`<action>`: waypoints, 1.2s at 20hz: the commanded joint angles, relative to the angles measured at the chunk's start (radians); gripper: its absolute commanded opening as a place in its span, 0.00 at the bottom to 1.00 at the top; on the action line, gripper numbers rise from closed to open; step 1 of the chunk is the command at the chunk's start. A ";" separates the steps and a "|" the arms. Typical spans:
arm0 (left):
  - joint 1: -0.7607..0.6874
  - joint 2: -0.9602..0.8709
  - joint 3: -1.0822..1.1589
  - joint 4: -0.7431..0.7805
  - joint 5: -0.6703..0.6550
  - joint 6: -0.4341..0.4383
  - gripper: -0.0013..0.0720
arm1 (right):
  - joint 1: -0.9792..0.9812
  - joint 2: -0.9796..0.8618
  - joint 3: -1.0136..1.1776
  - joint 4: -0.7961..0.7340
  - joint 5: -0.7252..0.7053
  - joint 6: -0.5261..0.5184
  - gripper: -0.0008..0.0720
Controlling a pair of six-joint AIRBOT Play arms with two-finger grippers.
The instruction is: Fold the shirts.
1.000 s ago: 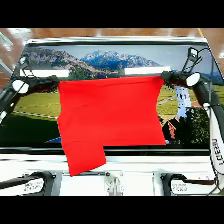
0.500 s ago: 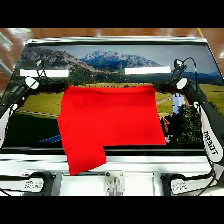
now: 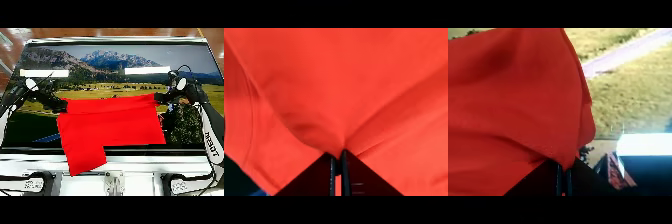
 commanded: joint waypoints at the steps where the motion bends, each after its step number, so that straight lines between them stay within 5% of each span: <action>1: 0.001 -0.025 -0.010 0.023 -0.047 -0.038 0.08 | 0.000 -0.010 0.000 -0.047 0.012 0.039 0.09; 6: -0.002 -0.064 -0.009 0.018 0.008 -0.160 0.09 | 0.000 -0.021 0.000 -0.034 0.013 0.095 0.12; 7: -0.002 -0.063 -0.005 0.018 0.007 -0.162 0.23 | 0.000 -0.019 0.000 -0.019 0.015 0.093 0.13; 8: 0.002 -0.059 0.000 0.019 -0.009 -0.163 0.43 | 0.000 -0.016 0.001 -0.008 0.028 0.089 0.40; 9: 0.010 -0.055 0.008 0.019 -0.036 -0.167 0.58 | 0.000 -0.006 0.001 0.000 0.050 0.049 0.84; 10: 0.022 -0.047 0.016 0.018 -0.069 -0.176 0.58 | 0.000 0.006 0.001 -0.004 0.091 0.002 0.90; 17: 0.107 0.163 -0.115 0.018 -0.281 -0.153 0.59 | -0.202 0.096 0.000 -0.080 0.497 -0.147 0.90; 20: 0.140 0.303 -0.365 -0.005 -0.246 -0.154 0.71 | -0.347 0.130 -0.021 0.021 0.507 -0.148 0.90; 24: 0.165 0.414 -0.644 -0.091 -0.177 -0.138 0.71 | -0.433 0.140 -0.048 0.066 0.491 -0.151 0.90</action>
